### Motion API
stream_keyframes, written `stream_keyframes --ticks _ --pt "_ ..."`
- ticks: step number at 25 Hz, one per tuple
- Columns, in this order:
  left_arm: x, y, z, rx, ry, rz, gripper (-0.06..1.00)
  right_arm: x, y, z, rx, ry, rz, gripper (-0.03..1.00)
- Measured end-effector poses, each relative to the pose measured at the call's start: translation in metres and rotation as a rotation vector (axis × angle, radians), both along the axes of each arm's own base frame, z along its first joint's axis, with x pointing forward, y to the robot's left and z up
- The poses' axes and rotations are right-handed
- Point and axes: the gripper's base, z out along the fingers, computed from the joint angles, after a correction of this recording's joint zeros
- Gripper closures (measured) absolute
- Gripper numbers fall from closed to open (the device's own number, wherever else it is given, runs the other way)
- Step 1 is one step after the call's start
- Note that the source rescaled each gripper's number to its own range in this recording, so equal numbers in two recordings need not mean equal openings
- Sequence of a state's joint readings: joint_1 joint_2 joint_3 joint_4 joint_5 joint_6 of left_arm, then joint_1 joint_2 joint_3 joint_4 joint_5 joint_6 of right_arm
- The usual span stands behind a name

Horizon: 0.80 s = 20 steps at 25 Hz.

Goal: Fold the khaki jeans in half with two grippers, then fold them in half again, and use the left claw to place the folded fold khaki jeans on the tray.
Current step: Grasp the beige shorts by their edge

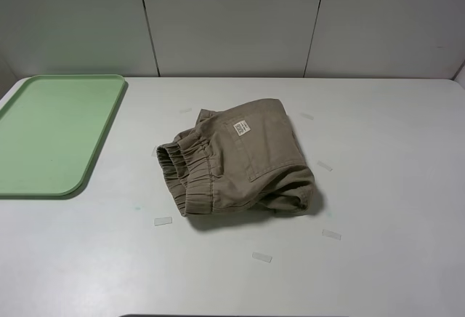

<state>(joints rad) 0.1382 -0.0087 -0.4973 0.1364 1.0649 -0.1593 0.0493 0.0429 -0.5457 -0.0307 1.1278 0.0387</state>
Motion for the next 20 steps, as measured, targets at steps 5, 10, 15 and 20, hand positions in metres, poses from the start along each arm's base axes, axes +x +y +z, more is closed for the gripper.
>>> stream_keyframes --ticks 5,10,15,20 --pt "0.0000 0.0000 0.0000 0.000 0.000 0.000 0.00 -0.0044 0.0008 -0.0020 -0.011 -0.069 -0.039 -0.03" --pt "0.0000 0.0000 0.0000 0.000 0.000 0.000 0.00 0.0015 0.0009 -0.0064 -0.018 -0.094 -0.050 -0.03" --pt "0.0000 0.0000 0.0000 0.000 0.000 0.000 0.00 0.0021 0.0009 -0.0067 -0.020 -0.097 -0.050 -0.03" --pt "0.0000 0.0000 0.0000 0.000 0.000 0.000 0.00 0.0021 0.0009 -0.0067 -0.020 -0.097 -0.050 -0.03"
